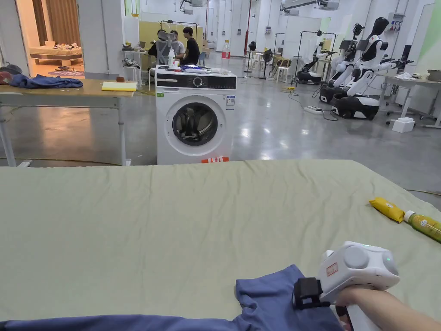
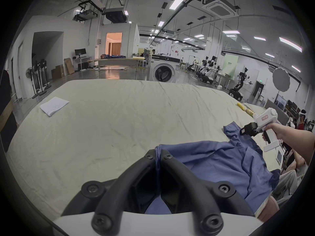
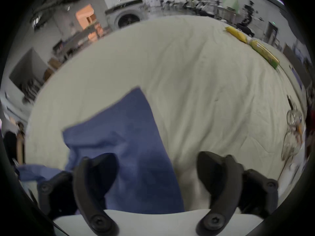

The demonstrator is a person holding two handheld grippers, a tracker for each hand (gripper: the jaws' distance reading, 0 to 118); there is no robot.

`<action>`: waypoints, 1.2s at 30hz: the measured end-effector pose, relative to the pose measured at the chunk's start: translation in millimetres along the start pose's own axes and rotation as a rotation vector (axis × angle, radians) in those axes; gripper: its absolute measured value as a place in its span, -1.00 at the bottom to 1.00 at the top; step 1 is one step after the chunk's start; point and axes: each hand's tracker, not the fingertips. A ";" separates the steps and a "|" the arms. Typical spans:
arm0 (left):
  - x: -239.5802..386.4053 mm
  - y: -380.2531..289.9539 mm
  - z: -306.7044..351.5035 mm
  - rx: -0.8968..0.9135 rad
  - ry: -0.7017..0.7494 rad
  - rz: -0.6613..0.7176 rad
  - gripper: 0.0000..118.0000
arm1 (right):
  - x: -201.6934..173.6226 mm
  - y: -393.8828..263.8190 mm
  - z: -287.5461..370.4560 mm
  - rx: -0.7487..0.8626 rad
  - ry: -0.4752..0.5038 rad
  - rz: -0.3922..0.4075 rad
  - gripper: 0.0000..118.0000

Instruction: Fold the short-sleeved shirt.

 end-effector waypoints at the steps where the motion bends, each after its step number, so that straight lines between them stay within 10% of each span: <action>1: -1.1 -0.5 -1.1 -0.005 0.001 0.001 -1.00 | -8.6 -2.1 -1.8 -0.012 -0.071 0.087 0.54; 7: -6.8 -4.7 -10.8 -0.051 0.017 -0.009 -1.00 | -30.7 -10.8 29.5 0.010 -0.016 0.223 -0.36; 8: -8.7 -5.6 -11.4 -0.058 0.021 -0.002 -1.00 | -31.8 -15.4 32.2 0.015 -0.012 0.262 -0.98; 14: -14.8 1.6 13.0 -0.016 0.049 0.070 -1.00 | 3.9 -50.0 102.4 0.311 0.124 -0.008 -1.00; 36: -9.3 200.8 138.0 0.301 0.079 -0.023 -1.00 | -41.5 7.7 443.6 0.811 0.189 0.105 -1.00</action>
